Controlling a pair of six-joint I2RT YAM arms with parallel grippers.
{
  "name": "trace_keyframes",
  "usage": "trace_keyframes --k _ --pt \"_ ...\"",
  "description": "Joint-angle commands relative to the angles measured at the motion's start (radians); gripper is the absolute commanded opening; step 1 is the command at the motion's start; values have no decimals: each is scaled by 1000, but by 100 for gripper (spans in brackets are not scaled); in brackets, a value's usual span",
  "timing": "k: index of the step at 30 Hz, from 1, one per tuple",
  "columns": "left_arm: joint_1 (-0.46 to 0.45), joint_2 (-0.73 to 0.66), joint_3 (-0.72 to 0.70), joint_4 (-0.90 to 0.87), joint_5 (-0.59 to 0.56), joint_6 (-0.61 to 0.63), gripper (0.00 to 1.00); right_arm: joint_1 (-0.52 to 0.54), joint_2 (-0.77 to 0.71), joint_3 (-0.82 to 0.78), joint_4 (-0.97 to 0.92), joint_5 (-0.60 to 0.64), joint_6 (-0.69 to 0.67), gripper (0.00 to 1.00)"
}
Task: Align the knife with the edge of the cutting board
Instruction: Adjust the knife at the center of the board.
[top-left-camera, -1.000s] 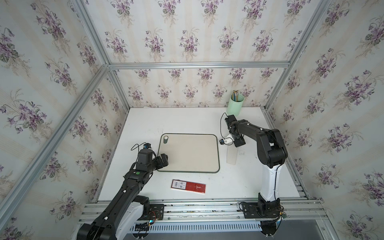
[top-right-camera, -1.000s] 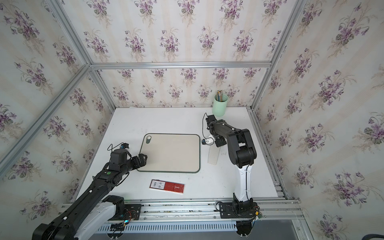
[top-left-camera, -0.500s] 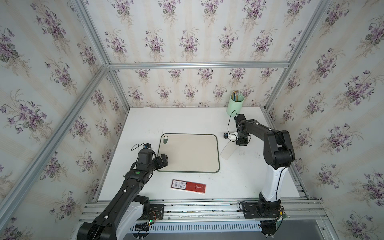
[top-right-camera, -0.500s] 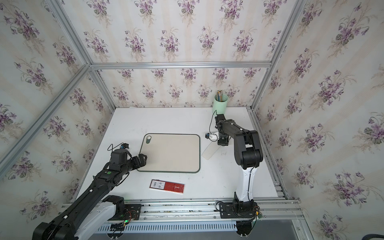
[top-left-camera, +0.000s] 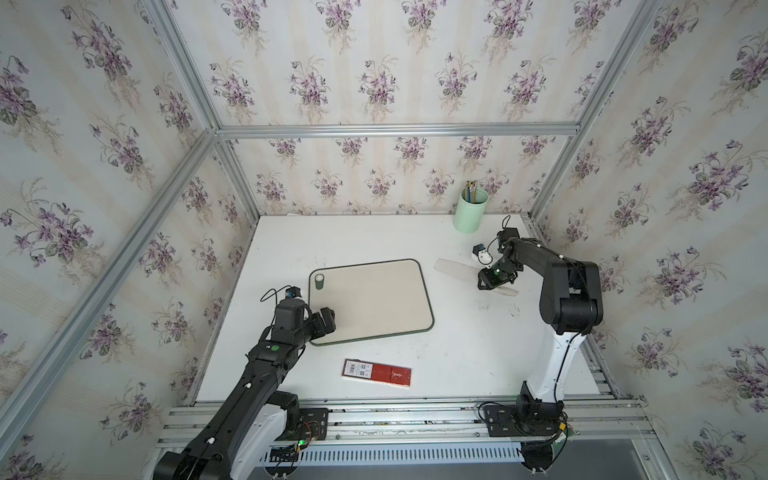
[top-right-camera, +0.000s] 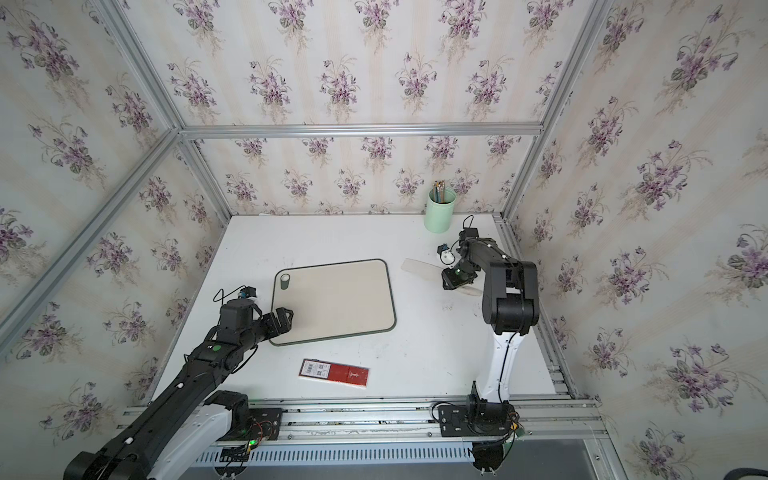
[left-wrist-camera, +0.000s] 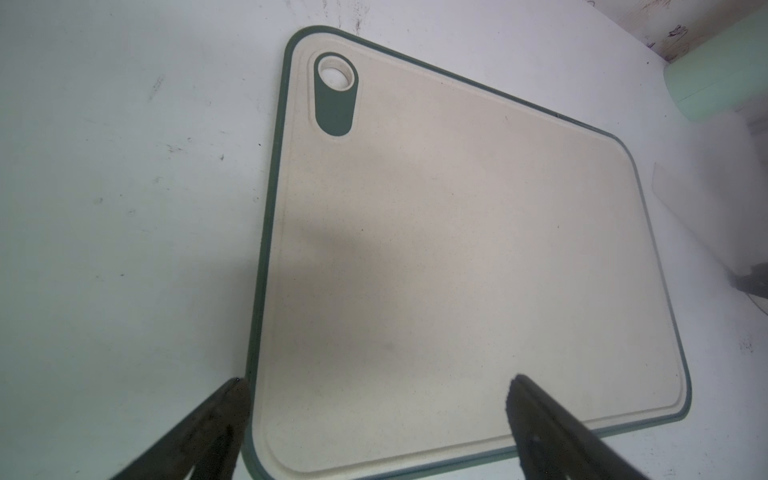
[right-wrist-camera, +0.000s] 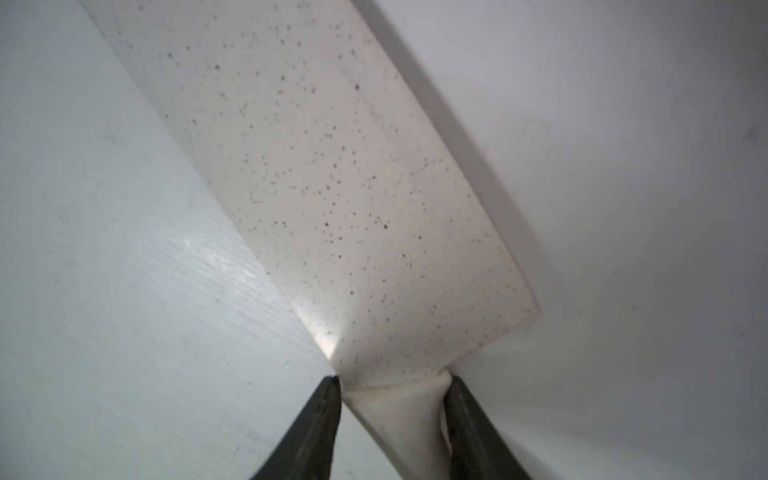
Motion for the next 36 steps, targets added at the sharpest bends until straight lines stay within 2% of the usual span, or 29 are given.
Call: trace_keyframes --k 1,5,7,10,15,19,22,29,36 --pt "0 2 4 1 -9 -4 99 -8 91 -18 -60 71 260 46" --pt "0 5 5 -2 -11 -5 99 -8 142 40 -125 70 406 41" --pt "-1 5 5 -5 -9 -5 99 -4 153 69 -159 50 434 35" --pt "0 4 5 -8 -9 -6 99 18 112 72 -168 99 466 31" --pt "0 4 6 -8 -15 -6 99 58 31 34 -176 188 617 38" --pt "0 -3 7 -16 -21 -9 99 148 -50 -76 -116 178 632 43" --pt "-1 -11 3 -17 -22 -9 99 175 -98 -142 -85 192 661 46" --pt "0 -7 2 -12 -23 -9 99 251 -157 -196 -99 178 747 45" --pt "0 7 3 -4 -17 -9 99 321 -191 -324 -4 175 805 38"
